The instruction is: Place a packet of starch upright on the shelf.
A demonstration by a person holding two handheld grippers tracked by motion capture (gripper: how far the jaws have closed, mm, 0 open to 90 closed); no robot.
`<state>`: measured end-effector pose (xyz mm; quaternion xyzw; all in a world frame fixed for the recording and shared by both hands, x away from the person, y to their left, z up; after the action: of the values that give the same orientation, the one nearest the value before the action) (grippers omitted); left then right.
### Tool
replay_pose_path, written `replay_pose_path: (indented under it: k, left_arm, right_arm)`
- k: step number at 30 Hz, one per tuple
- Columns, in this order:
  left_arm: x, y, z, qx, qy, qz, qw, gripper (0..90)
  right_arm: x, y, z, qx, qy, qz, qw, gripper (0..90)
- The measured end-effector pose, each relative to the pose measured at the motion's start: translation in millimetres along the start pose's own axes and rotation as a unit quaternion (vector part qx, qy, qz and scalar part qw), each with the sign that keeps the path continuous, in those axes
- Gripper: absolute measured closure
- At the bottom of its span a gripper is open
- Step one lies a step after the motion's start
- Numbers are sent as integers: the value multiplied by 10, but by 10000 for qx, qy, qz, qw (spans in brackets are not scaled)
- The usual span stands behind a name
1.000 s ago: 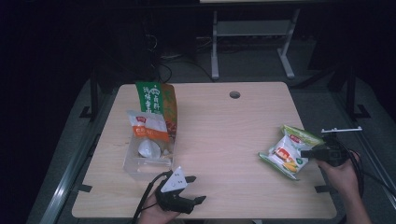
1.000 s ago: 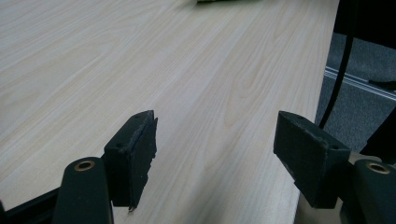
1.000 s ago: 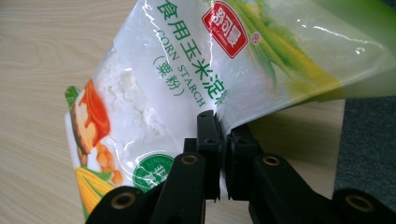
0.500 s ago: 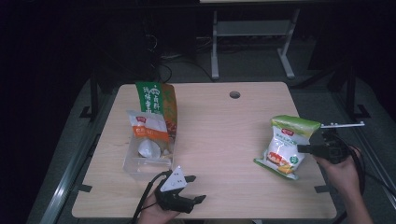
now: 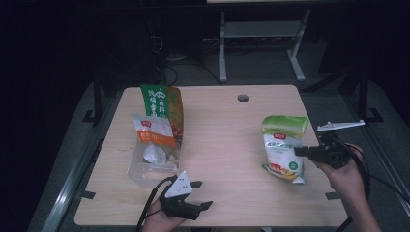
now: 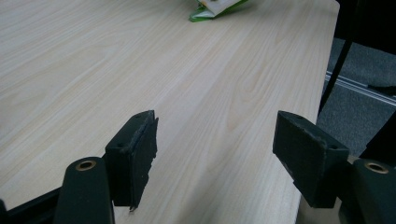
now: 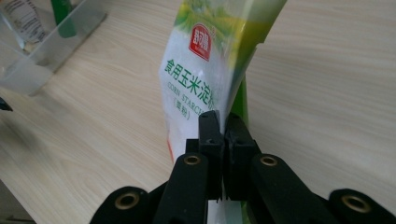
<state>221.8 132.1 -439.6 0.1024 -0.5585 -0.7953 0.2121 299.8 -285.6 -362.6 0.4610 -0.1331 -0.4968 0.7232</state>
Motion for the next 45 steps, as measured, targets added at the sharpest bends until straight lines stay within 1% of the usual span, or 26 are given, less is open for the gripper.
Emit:
replay_pose_path:
  k: [4, 5, 7, 16, 21, 23, 27, 28, 30, 32, 33, 34, 35, 37, 38, 40, 42, 44, 45]
  left_arm:
    - [-11, 5, 9, -3, 2, 7, 10000, 300]
    - [-19, 7, 13, -20, 5, -26, 10000, 300]
    - [-24, 9, 15, 2, 15, -2, 10000, 301]
    - [-35, 11, 11, 34, 25, 39, 10000, 302]
    - [-41, 39, -7, 56, 12, 75, 10000, 305]
    - [-50, 59, -36, 118, -14, 145, 9998, 307]
    - [-83, 123, -123, 89, -55, 171, 9998, 310]
    - [-98, 143, -147, 70, -64, 137, 9999, 309]
    - [-121, 189, -204, 88, -104, 192, 9997, 309]
    - [-150, 244, -266, 144, -136, 190, 9996, 307]
    - [-162, 270, -296, 169, -142, 199, 9996, 304]
    - [-165, 293, -327, 207, -139, 270, 9993, 304]
    - [-179, 317, -354, 210, -148, 308, 9992, 304]
    - [-217, 360, -407, 224, -155, 386, 9989, 300]
    - [-231, 377, -437, 255, -160, 507, 9983, 297]
    - [-290, 405, -480, 260, -170, 639, 9975, 293]
    - [-350, 419, -512, 344, -191, 852, 9956, 298]
    - [-394, 429, -521, 454, -277, 1055, 9930, 343]
    - [-425, 434, -522, 440, -320, 1047, 9930, 379]
  right_arm:
    - [-154, 74, -41, 28, 96, 181, 9998, 880]
    - [-191, 91, -53, 27, 107, 243, 9996, 880]
    - [-256, 121, -74, 26, 164, 341, 9993, 880]
    - [-539, 230, -191, 34, 465, 531, 9975, 881]
    - [-698, 269, -310, 34, 651, 689, 9955, 882]
    - [-755, 281, -349, 0, 708, 739, 9947, 882]
    - [-852, 285, -407, 23, 852, 809, 9931, 882]
    - [-881, 286, -417, 32, 879, 815, 9928, 882]
    - [-936, 288, -431, 47, 953, 861, 9917, 882]
    - [-990, 291, -446, 45, 1012, 975, 9901, 882]
    - [-1020, 293, -450, 40, 1034, 992, 9897, 882]
    - [-1045, 297, -456, 35, 1068, 1019, 9890, 882]
    - [-1066, 297, -466, 80, 1114, 1063, 9880, 882]
    - [-1115, 299, -476, 85, 1183, 1104, 9868, 882]
    - [-1139, 300, -480, 77, 1214, 1122, 9862, 882]
    - [-1187, 298, -492, 90, 1289, 1183, 9845, 882]
    - [-1231, 292, -507, 92, 1355, 1230, 9831, 882]
    - [-1269, 282, -525, 93, 1442, 1292, 9810, 882]
    - [-1288, 275, -540, 100, 1496, 1348, 9795, 883]
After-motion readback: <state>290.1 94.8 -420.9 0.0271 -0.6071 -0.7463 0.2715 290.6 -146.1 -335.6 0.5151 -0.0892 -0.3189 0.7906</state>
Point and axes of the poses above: each handheld gripper's, and its own axes: z roughly backward along the jaws, y roughly out of its top, x roughly to its right, the point moved 1 cm from there along -z, roughly forward along the jaws, and after that the axes turned 14 degrees about x, right-handed, at the moved point
